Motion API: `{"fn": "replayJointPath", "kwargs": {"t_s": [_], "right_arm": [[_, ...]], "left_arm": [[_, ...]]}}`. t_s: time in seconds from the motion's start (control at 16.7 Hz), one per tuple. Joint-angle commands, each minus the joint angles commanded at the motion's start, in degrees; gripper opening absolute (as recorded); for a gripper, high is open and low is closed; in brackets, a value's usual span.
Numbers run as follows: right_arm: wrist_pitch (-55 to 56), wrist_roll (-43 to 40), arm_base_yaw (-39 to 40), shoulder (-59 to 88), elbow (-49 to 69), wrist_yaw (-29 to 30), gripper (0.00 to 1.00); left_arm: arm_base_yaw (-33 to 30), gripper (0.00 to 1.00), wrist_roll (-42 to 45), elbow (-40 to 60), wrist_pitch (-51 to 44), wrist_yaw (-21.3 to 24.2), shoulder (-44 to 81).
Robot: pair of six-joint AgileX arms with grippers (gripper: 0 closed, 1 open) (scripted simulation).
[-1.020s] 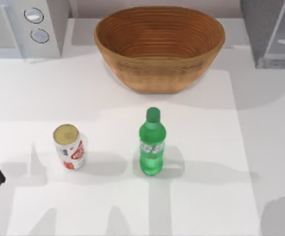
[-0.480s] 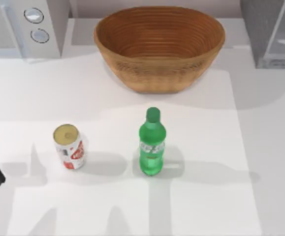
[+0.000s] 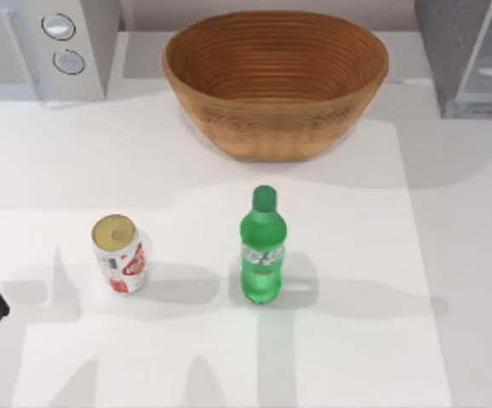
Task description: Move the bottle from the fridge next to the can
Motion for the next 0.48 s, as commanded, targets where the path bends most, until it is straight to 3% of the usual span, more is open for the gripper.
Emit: {"fn": "replayJointPath", "kwargs": {"t_s": [0.24,0.48], "right_arm": [[3.3,3.7,2.5,0.4,-0.2,0.2,1.00],[14.3,16.9,10.8,1.1,-0.5,1.7,1.00]], "left_arm": [[0.0,1.00,0.0,0.0,0.0,0.0,0.0],[0.0,1.00,0.0,0.0,0.0,0.0,0.0]]}}
